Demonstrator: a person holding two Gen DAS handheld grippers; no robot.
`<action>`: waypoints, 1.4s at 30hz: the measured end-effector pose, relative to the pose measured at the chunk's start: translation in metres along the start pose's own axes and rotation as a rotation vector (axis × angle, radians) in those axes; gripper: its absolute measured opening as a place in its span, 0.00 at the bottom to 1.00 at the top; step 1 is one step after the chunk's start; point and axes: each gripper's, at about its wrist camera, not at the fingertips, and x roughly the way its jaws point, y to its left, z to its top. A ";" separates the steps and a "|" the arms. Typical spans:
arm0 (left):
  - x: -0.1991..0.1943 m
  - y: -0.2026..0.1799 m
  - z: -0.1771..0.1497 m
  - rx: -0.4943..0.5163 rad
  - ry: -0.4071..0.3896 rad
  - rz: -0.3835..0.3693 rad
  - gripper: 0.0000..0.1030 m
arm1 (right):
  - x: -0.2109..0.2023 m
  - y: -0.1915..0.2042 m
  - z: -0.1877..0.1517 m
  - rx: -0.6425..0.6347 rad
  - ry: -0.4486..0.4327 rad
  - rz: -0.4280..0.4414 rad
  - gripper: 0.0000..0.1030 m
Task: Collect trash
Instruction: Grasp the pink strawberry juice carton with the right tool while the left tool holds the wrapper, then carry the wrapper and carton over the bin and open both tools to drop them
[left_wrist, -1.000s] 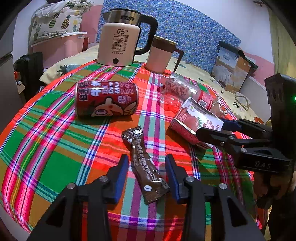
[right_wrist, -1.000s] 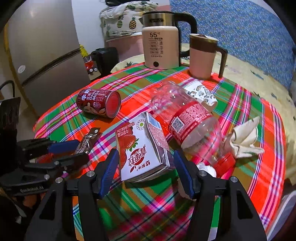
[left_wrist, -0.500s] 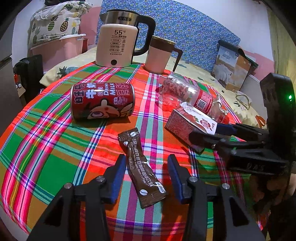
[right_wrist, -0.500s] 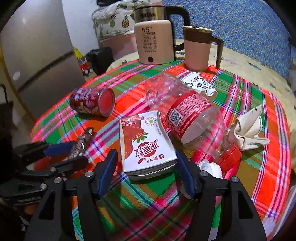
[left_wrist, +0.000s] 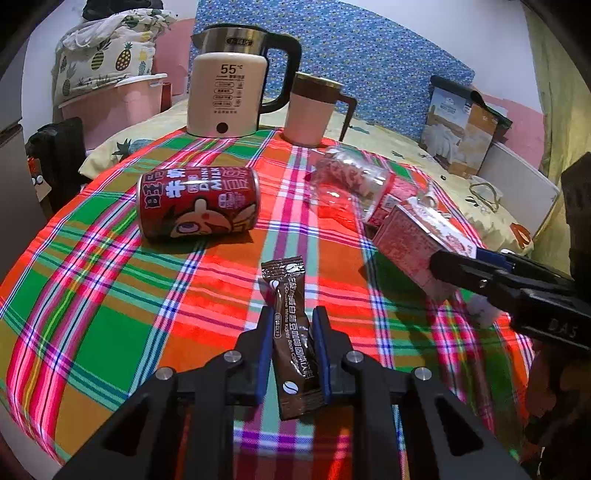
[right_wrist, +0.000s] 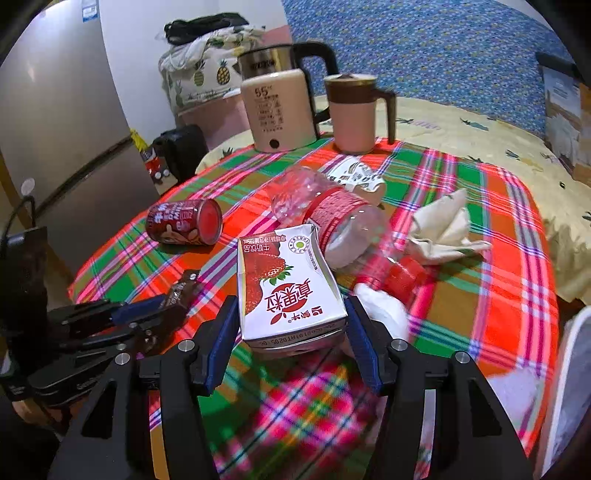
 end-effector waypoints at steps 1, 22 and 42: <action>-0.002 -0.002 -0.001 0.003 -0.001 -0.003 0.21 | -0.005 -0.001 -0.001 0.008 -0.009 -0.001 0.57; -0.033 -0.100 -0.001 0.141 -0.029 -0.117 0.21 | -0.100 -0.040 -0.049 0.158 -0.143 -0.143 0.57; -0.015 -0.204 -0.006 0.296 0.021 -0.264 0.21 | -0.154 -0.108 -0.093 0.325 -0.197 -0.305 0.57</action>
